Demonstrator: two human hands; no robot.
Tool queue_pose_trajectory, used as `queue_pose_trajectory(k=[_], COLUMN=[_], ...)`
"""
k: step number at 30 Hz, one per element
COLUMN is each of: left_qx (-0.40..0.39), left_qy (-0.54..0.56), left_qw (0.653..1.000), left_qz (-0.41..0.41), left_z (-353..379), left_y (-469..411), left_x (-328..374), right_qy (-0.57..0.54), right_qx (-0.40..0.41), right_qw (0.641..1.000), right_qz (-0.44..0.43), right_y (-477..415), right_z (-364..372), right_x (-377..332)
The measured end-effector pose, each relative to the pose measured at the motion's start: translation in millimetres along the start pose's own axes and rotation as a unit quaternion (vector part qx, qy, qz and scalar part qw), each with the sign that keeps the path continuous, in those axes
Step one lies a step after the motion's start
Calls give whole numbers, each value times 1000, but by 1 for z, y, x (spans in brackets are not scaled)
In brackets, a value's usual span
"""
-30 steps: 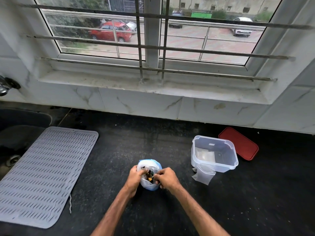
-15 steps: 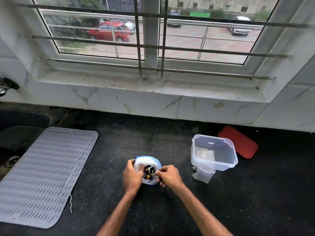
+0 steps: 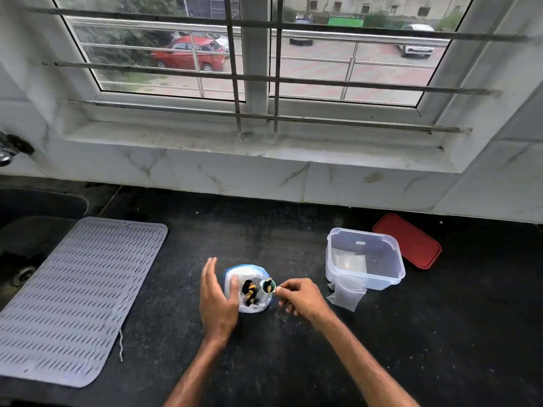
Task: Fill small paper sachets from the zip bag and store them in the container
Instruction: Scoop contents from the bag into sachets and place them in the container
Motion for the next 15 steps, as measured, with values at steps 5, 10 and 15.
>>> queue_pose_trajectory(k=[5,10,15], left_qx=[50,-103,-170], left_qy=[25,-53,-84], left_qw=[987,978,981], left_qz=[150,173,48], left_z=[20,113,182], left_y=[26,70,96], left_x=[55,85,112], right_qy=[-57,-78,-24], right_qx=[25,96,148], right_qw=[998,991,988], right_qz=[-30,-55,-49], right_y=[34,73,88], right_z=[-43,-111,-161], right_x=[0,12,27])
Point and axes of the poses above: each hand's wrist, its own y-axis away from the middle knuckle, its own z-axis out of the palm, x = y × z, the point moved 4 cm from there along -y, towards the middle knuckle, and after that the axes turned 8 degrees about -x, right-handed, at the moved point
